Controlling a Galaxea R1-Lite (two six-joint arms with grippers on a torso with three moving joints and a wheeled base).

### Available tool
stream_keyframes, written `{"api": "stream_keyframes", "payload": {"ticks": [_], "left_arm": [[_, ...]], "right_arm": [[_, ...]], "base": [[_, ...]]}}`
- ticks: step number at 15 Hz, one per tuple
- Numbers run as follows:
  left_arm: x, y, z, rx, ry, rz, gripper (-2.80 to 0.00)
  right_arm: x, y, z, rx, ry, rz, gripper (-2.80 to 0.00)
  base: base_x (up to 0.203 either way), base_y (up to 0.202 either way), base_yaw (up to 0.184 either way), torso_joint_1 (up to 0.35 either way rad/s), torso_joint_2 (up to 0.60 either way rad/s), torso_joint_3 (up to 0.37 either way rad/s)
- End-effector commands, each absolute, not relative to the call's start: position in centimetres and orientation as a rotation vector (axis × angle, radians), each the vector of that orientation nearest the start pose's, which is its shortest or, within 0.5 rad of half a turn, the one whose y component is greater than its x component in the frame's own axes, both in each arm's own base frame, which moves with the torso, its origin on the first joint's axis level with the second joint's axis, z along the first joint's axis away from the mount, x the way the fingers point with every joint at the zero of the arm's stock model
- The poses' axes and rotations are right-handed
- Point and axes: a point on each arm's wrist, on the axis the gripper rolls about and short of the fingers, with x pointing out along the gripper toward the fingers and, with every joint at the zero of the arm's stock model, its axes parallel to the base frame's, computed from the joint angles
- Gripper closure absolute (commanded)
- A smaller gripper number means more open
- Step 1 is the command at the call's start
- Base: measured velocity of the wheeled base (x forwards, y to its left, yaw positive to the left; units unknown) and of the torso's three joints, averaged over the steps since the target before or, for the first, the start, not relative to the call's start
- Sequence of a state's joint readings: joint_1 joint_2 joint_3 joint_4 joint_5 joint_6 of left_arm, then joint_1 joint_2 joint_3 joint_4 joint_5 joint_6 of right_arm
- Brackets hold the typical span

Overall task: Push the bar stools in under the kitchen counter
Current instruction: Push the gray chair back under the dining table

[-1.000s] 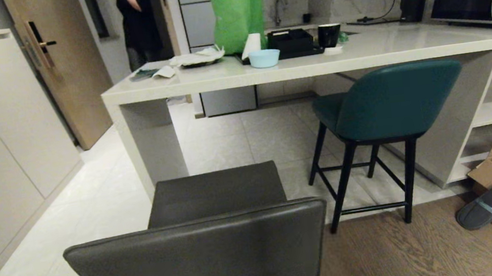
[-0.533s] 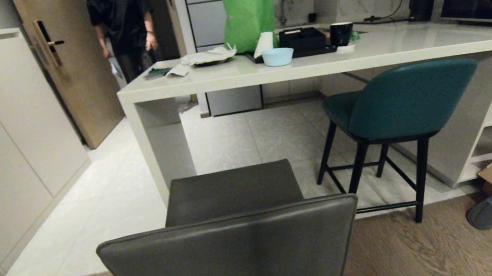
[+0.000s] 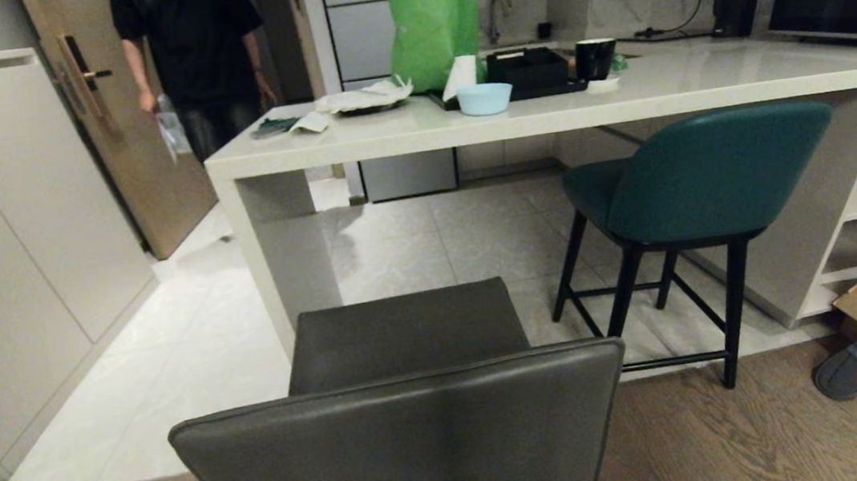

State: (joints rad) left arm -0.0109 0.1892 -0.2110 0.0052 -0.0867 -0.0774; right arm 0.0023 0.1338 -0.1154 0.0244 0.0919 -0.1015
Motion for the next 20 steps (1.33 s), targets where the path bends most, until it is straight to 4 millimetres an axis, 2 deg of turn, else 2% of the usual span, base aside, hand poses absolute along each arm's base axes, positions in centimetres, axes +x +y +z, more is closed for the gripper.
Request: {"api": "stream_keyframes", "payload": {"ticks": [1,3,5,9,12,15,17,20], "left_arm": [[1.0,-0.2,15.2,-0.082,0.098,-0.111,0.0],[4.1,-0.3,16.0,-0.079,0.134,-0.124,0.0],[6.6,-0.5,15.8,-0.068,0.144,-0.14,0.0],[8.6,-1.1,13.5,-0.017,0.272,-0.207,0.0],[10.3,-1.4,12.6,-0.001,0.337,-0.217,0.0],[12.7,-1.7,11.4,0.023,0.367,-0.226,0.0],[14.1,-1.8,10.8,0.03,0.353,-0.225,0.0],[14.7,-2.1,10.1,0.03,0.362,-0.239,0.0]], "right_arm": [[-0.4,0.2,12.2,-0.085,0.121,0.104,0.0],[2.3,0.2,14.2,-0.049,0.155,0.105,0.0],[5.9,0.2,15.4,-0.028,0.189,0.104,0.0],[12.7,0.8,15.6,-0.017,0.212,0.125,0.0],[15.9,3.7,14.3,-0.038,0.226,0.173,0.0],[18.8,6.2,11.8,-0.05,0.264,0.209,0.0],[19.7,8.7,10.3,-0.062,0.249,0.248,0.0],[20.4,11.7,8.8,-0.067,0.21,0.27,0.0]], "base": [[0.0,0.0,0.0,0.0,0.0,0.0],[0.0,0.0,0.0,0.0,0.0,0.0],[0.0,0.0,0.0,0.0,0.0,0.0],[0.0,0.0,0.0,0.0,0.0,0.0],[0.0,0.0,0.0,0.0,0.0,0.0],[0.0,0.0,0.0,0.0,0.0,0.0],[0.0,0.0,0.0,0.0,0.0,0.0],[0.0,0.0,0.0,0.0,0.0,0.0]]}}
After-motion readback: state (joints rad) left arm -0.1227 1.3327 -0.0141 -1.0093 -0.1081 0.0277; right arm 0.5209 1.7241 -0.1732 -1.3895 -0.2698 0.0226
